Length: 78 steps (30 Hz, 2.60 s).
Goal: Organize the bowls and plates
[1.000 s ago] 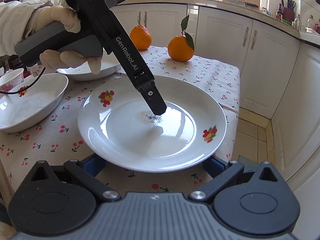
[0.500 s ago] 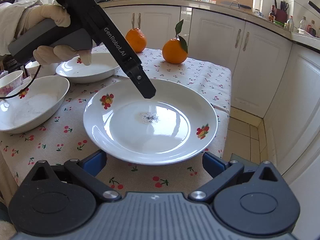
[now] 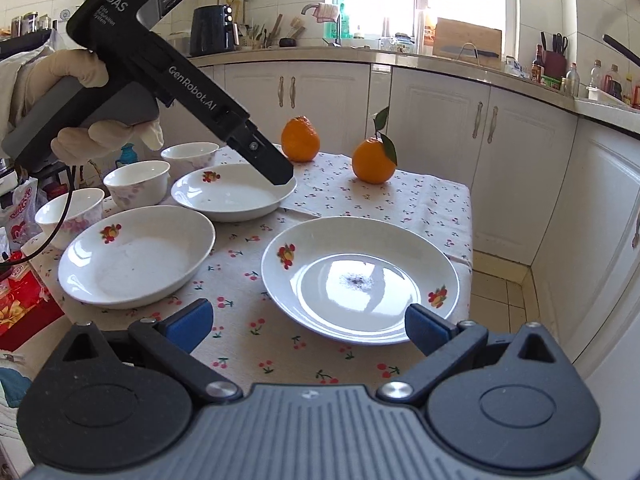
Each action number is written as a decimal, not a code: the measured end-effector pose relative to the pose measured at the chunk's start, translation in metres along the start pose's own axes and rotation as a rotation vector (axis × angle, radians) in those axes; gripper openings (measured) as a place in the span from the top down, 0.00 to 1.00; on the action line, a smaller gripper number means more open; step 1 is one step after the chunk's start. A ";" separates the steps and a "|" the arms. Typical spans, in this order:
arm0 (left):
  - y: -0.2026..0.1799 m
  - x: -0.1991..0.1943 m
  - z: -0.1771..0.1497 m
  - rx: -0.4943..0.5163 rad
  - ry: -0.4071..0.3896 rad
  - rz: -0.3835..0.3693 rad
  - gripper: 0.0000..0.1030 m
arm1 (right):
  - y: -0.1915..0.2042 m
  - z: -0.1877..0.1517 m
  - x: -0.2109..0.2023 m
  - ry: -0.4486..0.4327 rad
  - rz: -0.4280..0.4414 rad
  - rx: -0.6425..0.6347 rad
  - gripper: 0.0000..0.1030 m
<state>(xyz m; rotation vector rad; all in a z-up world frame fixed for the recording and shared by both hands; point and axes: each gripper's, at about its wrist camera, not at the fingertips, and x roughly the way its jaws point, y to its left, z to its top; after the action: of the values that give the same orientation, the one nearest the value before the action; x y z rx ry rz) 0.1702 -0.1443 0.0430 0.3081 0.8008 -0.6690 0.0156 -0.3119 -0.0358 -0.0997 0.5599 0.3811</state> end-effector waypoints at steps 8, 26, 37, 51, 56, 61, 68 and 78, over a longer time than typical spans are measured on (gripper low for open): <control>-0.007 -0.024 -0.068 0.001 0.012 0.095 0.09 | 0.026 -0.002 -0.003 -0.006 0.054 -0.018 0.00; 0.043 -0.041 -0.114 -0.082 0.123 0.178 0.09 | 0.080 -0.004 0.043 0.068 0.233 -0.107 0.00; 0.087 -0.020 -0.107 -0.170 0.258 0.111 0.10 | 0.105 -0.004 0.070 0.089 0.332 -0.226 0.00; 0.099 0.011 -0.102 -0.128 0.406 0.114 0.11 | 0.110 -0.009 0.092 0.092 0.369 -0.259 0.00; 0.100 0.018 -0.103 -0.127 0.437 0.098 0.12 | 0.109 -0.009 0.098 0.091 0.383 -0.247 0.00; 0.101 0.022 -0.100 -0.125 0.449 0.081 0.13 | 0.109 -0.007 0.102 0.083 0.391 -0.238 0.00; 0.106 0.027 -0.096 -0.139 0.462 0.063 0.13 | 0.109 -0.003 0.105 0.079 0.392 -0.237 0.00; 0.104 0.028 -0.093 -0.143 0.464 0.053 0.13 | 0.103 -0.002 0.100 0.078 0.390 -0.246 0.00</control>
<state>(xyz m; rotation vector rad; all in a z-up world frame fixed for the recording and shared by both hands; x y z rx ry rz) 0.2010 -0.0322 -0.0393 0.3584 1.2730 -0.4911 0.0537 -0.1839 -0.0900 -0.2441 0.6078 0.8292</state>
